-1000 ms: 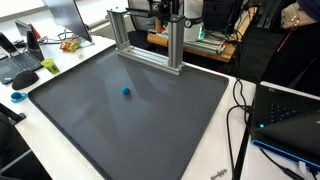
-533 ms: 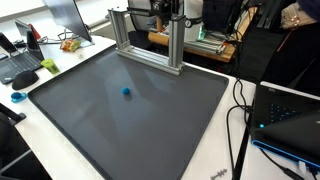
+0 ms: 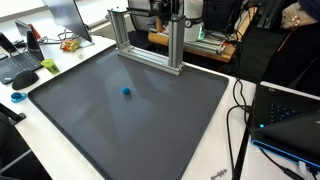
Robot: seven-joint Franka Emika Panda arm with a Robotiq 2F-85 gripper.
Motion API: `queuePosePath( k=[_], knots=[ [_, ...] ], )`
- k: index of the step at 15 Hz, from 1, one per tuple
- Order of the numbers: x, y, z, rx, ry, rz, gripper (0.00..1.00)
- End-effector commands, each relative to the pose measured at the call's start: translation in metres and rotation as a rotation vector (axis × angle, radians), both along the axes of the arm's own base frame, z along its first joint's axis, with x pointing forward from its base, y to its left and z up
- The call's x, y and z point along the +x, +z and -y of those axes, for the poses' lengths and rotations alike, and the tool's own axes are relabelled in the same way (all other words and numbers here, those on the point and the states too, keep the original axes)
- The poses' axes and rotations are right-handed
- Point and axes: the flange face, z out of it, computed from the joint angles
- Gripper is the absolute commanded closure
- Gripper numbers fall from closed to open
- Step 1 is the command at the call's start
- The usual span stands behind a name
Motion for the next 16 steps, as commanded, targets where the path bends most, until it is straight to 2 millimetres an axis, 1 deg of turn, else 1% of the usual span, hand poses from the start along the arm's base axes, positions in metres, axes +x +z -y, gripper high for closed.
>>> queuePosePath(
  k=[1, 2, 3, 4, 5, 6, 8, 12, 16],
  knots=[
    [-0.012, 0.009, 0.004, 0.019, 0.005, 0.04, 0.48],
    [-0.014, 0.009, 0.004, 0.018, 0.002, 0.048, 0.38],
    [-0.016, 0.011, 0.004, 0.021, 0.0, 0.054, 0.32],
    [-0.019, 0.011, 0.004, 0.022, -0.002, 0.056, 0.2],
    [-0.021, 0.012, 0.005, 0.026, 0.0, 0.065, 0.11],
    [-0.023, 0.012, 0.007, 0.03, -0.004, 0.072, 0.04],
    [-0.027, 0.013, 0.007, 0.035, -0.004, 0.076, 0.0],
    [-0.028, 0.013, 0.005, 0.051, 0.004, 0.094, 0.0],
    [-0.023, 0.018, 0.003, 0.067, 0.019, 0.141, 0.0]
  ],
)
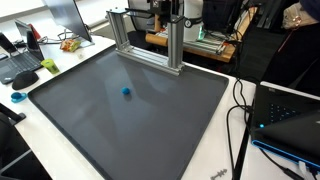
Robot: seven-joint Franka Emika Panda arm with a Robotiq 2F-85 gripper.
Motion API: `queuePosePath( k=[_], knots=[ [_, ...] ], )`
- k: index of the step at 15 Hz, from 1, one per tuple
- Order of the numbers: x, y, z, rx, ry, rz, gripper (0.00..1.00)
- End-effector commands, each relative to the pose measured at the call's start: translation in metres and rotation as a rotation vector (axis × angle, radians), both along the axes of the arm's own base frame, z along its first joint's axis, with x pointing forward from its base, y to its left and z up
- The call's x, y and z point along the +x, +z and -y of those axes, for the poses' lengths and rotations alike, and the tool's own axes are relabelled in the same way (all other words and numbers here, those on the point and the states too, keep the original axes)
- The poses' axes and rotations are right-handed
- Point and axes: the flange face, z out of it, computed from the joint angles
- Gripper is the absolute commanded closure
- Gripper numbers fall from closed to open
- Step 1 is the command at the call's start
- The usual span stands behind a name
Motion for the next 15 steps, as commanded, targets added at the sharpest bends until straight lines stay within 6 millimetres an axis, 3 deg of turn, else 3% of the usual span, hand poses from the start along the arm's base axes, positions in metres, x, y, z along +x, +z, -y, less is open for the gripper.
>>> queuePosePath(
  k=[1, 10, 11, 12, 15],
  knots=[
    [-0.0046, 0.0025, -0.0025, 0.049, 0.018, 0.048, 0.0],
    [-0.0006, -0.0016, -0.0039, 0.048, 0.012, 0.03, 0.0],
    [-0.0002, -0.002, -0.0044, 0.051, 0.016, 0.027, 0.05],
    [0.0003, -0.0026, -0.0047, 0.051, 0.015, 0.026, 0.22],
    [0.0016, -0.0044, -0.0058, 0.048, 0.018, 0.022, 0.38]
  ],
)
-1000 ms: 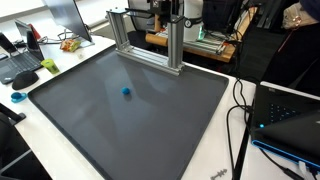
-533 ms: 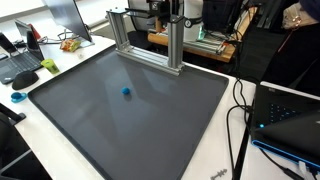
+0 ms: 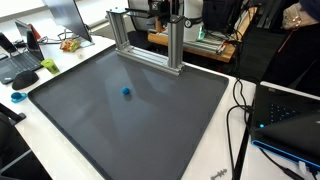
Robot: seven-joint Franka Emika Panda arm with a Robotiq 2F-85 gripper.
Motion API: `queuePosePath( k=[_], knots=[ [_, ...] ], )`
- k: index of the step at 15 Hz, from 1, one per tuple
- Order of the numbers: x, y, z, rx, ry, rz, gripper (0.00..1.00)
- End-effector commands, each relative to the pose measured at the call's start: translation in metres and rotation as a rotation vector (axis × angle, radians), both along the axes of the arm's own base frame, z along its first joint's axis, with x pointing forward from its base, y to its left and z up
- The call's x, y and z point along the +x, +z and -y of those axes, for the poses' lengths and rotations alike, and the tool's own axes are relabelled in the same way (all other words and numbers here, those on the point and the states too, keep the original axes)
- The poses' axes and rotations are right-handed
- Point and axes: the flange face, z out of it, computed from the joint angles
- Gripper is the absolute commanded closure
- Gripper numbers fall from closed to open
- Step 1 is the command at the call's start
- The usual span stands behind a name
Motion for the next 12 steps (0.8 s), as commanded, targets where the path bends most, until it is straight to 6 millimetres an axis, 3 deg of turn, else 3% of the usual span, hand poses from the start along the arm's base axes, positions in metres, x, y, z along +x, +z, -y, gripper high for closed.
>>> queuePosePath(
  k=[1, 5, 12],
  knots=[
    [-0.0016, -0.0063, -0.0033, 0.025, 0.014, -0.007, 0.43],
    [-0.0002, -0.0077, -0.0026, 0.017, 0.013, -0.011, 0.54],
    [0.0039, -0.0149, -0.0055, 0.005, 0.019, -0.031, 0.47]
  ],
)
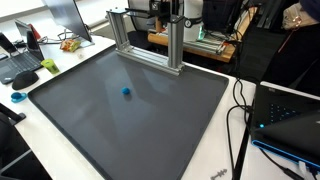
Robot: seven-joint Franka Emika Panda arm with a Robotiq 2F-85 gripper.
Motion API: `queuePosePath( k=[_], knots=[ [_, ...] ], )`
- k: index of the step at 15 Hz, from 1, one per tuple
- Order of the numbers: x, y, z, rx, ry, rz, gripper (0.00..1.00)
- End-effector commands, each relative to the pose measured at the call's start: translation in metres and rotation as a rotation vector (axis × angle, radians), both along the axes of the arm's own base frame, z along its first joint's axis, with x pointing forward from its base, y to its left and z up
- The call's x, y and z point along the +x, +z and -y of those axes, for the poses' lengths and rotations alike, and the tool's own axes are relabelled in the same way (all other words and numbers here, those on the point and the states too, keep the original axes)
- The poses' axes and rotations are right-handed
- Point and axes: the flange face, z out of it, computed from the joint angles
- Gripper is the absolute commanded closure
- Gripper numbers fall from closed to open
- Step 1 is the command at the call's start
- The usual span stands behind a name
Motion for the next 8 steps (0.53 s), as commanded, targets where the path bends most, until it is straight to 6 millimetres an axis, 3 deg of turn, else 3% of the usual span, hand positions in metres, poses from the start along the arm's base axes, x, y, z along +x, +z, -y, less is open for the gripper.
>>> queuePosePath(
  k=[1, 4, 8],
  knots=[
    [0.0027, -0.0145, -0.0058, 0.006, 0.018, -0.032, 0.48],
    [0.0036, -0.0169, -0.0058, -0.003, 0.02, -0.039, 0.54],
    [0.0041, -0.0209, -0.0066, -0.013, 0.027, -0.042, 0.53]
  ],
)
